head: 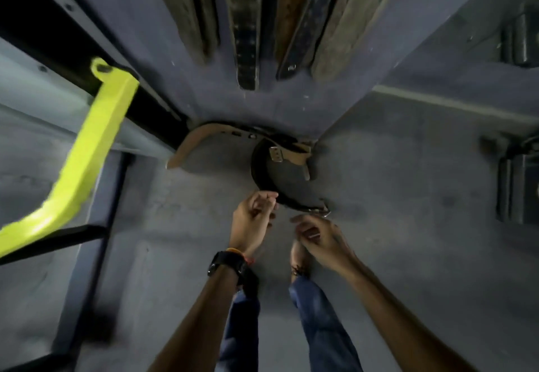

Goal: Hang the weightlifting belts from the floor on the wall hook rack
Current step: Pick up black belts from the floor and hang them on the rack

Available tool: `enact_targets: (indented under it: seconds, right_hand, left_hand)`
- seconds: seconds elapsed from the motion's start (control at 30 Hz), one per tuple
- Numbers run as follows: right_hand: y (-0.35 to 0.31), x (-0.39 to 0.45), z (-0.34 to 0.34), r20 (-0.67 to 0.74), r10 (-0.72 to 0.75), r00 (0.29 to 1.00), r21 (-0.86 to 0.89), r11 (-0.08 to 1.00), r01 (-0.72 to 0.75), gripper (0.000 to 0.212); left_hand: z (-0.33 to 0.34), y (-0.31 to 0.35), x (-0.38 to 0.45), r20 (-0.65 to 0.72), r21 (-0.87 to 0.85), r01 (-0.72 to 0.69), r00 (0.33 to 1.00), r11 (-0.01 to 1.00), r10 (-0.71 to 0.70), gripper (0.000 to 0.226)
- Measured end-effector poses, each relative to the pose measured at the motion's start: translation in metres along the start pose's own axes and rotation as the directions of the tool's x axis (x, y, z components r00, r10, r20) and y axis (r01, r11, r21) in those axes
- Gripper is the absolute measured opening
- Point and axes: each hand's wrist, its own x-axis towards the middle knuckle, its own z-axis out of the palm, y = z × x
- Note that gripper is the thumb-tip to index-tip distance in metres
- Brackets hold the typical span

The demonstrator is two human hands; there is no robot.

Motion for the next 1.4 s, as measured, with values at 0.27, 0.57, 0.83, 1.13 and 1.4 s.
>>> enact_targets:
  seconds: [0.27, 0.57, 0.83, 1.13, 1.4]
  right_hand:
    - [0.259, 0.187, 0.069, 0.081, 0.290, 0.954, -0.169, 0.947, -0.274, 0.047]
    - [0.486, 0.351, 0.110, 0.026, 0.235, 0.972, -0.790, 0.601, -0.124, 0.074]
    - [0.431, 0.312, 0.096, 0.208, -0.037, 0.977, -0.868, 0.454, 0.202, 0.025]
    - [0.103, 0.130, -0.052, 0.234, -0.302, 0.924, -0.664, 0.645, 0.379, 0.024]
    - [-0.131, -0.022, -0.166, -0.253, -0.562, 0.787, -0.362, 0.810, 0.462, 0.058]
  left_hand:
    - [0.126, -0.214, 0.194, 0.005, 0.045, 0.109, 0.994, 0.993, -0.110, 0.016]
    - [0.206, -0.396, 0.317, 0.133, 0.229, 0.027, 0.989, 0.973, -0.059, 0.025]
    - [0.171, -0.364, 0.290, 0.342, 0.678, -0.246, 0.940, 0.693, -0.002, 0.059]
    - [0.133, -0.105, 0.158, 0.595, 0.691, -0.477, 0.802, 0.543, -0.052, 0.030]
    - [0.016, 0.125, -0.001, 0.291, 0.218, -0.448, 0.878, 0.867, 0.381, 0.018]
